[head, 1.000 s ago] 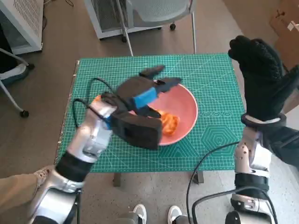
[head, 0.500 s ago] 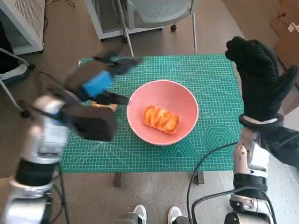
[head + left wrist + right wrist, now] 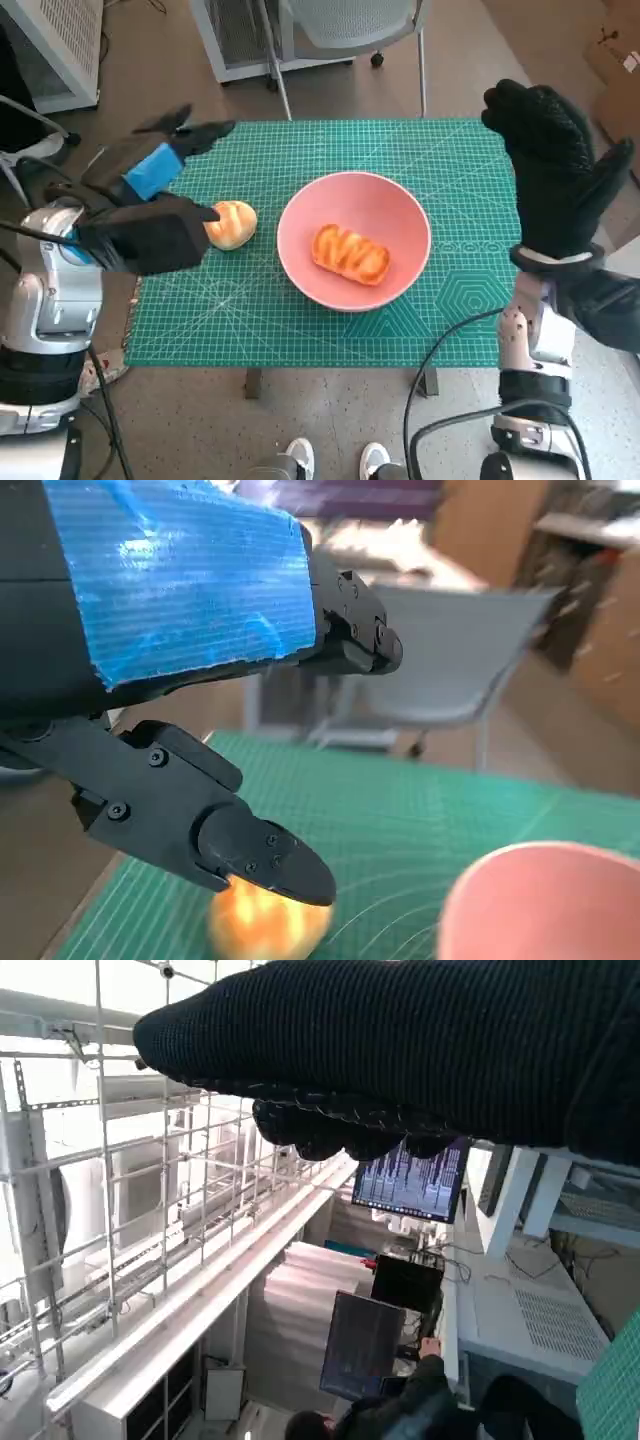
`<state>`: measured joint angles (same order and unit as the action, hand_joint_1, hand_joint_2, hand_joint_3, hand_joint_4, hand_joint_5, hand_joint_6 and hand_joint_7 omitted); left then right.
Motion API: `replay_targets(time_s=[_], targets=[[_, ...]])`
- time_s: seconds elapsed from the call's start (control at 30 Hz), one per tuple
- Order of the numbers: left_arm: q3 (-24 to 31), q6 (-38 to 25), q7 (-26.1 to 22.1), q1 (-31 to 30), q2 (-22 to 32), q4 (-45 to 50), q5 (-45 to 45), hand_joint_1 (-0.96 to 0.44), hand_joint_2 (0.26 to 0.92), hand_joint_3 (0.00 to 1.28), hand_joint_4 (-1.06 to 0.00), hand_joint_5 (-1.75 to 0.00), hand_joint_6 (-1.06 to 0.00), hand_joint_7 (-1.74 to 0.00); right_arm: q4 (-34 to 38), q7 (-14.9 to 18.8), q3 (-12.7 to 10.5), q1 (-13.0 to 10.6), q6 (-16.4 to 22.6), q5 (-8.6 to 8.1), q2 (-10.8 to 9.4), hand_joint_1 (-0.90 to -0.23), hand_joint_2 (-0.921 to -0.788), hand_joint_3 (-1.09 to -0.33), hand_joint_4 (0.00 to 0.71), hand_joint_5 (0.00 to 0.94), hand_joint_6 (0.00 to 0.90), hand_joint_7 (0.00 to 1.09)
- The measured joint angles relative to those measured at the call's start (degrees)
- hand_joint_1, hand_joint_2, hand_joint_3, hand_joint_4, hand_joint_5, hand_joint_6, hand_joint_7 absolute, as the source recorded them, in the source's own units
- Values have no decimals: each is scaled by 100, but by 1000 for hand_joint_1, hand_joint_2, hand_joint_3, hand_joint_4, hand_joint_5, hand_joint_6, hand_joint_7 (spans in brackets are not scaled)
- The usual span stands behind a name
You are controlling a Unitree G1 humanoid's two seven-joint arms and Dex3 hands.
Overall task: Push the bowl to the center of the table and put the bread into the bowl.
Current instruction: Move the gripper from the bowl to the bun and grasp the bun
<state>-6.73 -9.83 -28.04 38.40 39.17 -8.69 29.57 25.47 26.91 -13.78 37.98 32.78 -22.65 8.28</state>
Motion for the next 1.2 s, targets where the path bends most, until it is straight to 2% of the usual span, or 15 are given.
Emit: replay_targets(time_s=[0.3, 0.67, 0.97, 1.2], targets=[[-393, -15, -73, 89, -39, -788, 112, -271, 731, 1, -69, 0, -298, 0, 84, 0, 19, 94, 8, 28, -1, -526, -921, -578, 388, 1, 436, 6], [-939, 190, -3, 520, -292, -2140, 293, -305, 736, 2, -62, 0, -291, 0, 111, 13, 23, 114, 28, 32, 37, -525, -921, -577, 389, 1, 433, 4], [-1332, 358, 358, 1005, -718, -3489, 466, -311, 738, 2, -58, 0, -286, 0, 117, 58, 13, 122, 30, 29, 63, -524, -921, -574, 389, 1, 433, 3], [-1563, 707, 1011, 1351, -1159, -4607, 595, -263, 751, 7, -72, -5, -294, -3, 119, 82, 2, 124, 34, 29, 77, -521, -921, -574, 390, 1, 433, 3]])
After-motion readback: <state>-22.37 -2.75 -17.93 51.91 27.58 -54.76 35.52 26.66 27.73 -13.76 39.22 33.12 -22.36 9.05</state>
